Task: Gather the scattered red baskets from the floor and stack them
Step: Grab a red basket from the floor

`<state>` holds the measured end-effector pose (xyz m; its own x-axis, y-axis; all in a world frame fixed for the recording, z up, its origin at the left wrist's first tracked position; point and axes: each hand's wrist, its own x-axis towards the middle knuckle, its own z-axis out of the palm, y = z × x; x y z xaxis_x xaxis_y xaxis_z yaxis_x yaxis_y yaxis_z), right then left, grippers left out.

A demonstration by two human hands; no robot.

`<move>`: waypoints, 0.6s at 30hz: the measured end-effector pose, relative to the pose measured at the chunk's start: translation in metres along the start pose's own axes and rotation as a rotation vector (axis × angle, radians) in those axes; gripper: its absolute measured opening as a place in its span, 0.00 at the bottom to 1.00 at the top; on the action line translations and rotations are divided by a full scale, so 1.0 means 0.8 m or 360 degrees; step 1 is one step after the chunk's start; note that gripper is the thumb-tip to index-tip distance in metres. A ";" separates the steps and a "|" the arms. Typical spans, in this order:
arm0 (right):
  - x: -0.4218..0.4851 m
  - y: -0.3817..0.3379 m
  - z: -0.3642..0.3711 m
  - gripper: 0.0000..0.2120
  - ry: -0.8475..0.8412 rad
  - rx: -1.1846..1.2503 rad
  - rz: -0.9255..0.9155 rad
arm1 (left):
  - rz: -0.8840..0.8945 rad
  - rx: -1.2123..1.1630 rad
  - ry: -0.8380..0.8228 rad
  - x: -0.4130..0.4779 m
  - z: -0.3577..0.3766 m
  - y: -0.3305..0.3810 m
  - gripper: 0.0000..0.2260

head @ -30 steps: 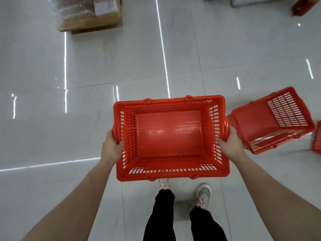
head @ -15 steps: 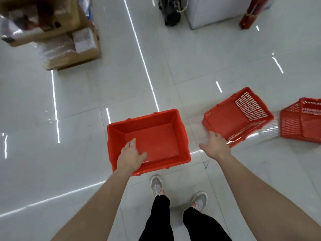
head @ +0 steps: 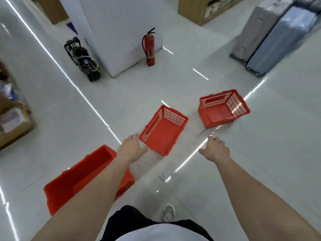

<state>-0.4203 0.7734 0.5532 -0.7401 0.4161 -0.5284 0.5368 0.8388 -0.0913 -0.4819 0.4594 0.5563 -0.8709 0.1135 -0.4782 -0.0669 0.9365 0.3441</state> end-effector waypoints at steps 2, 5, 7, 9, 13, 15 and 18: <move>-0.004 0.064 -0.029 0.32 0.0033 0.0052 0.0110 | 0.0149 0.0088 -0.0017 0.005 0.002 0.072 0.33; 0.005 0.124 -0.059 0.34 0.0087 0.0113 0.0198 | 0.0292 0.0204 -0.0060 0.025 0.005 0.141 0.34; 0.014 0.162 -0.081 0.34 0.0126 0.0165 0.0268 | 0.0390 0.0279 -0.0081 0.043 0.009 0.193 0.35; 0.029 0.193 -0.098 0.34 0.0153 0.0207 0.0334 | 0.0492 0.0336 -0.0076 0.058 0.011 0.245 0.35; 0.069 0.238 -0.127 0.32 0.0182 0.0267 0.0427 | 0.0635 0.0378 -0.0090 0.103 0.024 0.329 0.34; 0.097 0.257 -0.141 0.30 0.0175 0.0271 0.0467 | 0.0674 0.0388 -0.0124 0.134 0.032 0.366 0.34; 0.149 0.282 -0.169 0.31 0.0148 0.0251 0.0518 | 0.0696 0.0407 -0.0176 0.188 0.045 0.421 0.36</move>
<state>-0.4422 1.0598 0.5835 -0.5503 0.6882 -0.4728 0.8004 0.5961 -0.0638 -0.6179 0.8038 0.5716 -0.7332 0.5337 -0.4214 0.4249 0.8434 0.3289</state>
